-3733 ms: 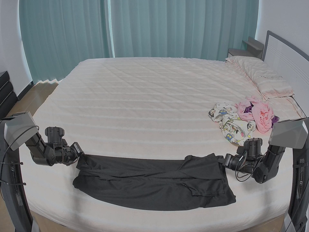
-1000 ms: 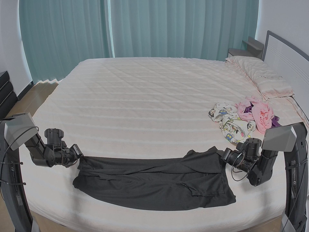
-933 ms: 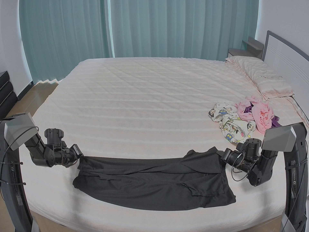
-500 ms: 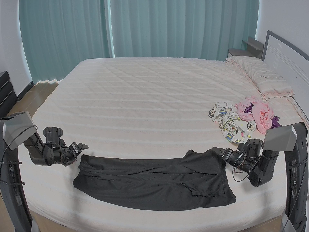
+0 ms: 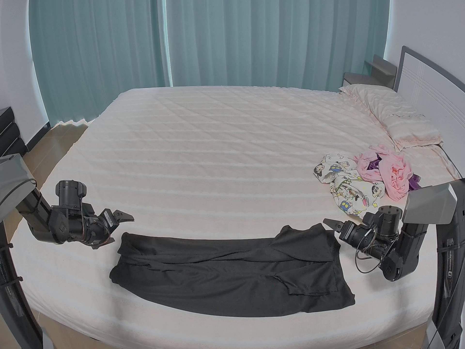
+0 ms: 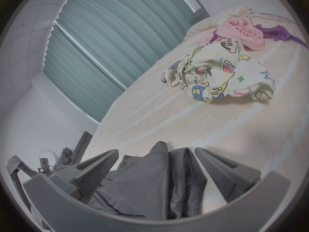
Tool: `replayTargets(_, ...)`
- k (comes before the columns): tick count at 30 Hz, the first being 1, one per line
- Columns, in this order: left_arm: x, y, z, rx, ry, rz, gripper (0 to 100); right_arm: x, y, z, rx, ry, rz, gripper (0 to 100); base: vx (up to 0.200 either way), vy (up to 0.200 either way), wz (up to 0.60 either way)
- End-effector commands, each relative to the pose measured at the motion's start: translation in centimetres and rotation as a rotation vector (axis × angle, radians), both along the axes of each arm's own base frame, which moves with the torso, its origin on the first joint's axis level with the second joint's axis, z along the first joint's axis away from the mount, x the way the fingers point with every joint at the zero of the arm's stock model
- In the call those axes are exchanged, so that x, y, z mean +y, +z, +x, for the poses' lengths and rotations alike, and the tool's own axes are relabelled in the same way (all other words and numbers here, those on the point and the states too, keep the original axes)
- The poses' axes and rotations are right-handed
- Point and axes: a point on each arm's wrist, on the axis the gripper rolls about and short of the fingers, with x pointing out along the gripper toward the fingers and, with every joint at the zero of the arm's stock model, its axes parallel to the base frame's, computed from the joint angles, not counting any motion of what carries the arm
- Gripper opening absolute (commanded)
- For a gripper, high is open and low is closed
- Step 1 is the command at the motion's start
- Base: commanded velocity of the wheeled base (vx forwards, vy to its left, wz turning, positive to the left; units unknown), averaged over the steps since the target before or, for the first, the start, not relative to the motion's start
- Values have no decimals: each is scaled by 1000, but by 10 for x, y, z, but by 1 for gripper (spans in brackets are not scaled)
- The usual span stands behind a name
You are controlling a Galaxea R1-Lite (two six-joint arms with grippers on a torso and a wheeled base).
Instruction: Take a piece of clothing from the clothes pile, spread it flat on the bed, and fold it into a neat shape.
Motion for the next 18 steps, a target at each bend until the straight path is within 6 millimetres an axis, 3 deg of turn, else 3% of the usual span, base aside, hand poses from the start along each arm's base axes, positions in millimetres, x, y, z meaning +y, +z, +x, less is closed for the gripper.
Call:
replayTargets(1, 2, -2, -20, 43, -76, 63, 100, 0, 6, -3, -4, 1, 1, 100, 0, 0, 0)
replayTargets(8, 14, -32, -66, 115, -292, 141, 100, 2, 6, -4, -1, 9, 0, 100, 0, 0, 0)
replayTargets(18, 13, -46, -67, 132, -353, 177, 100, 3, 5, -5, 2, 12, 0, 100, 0, 0, 0)
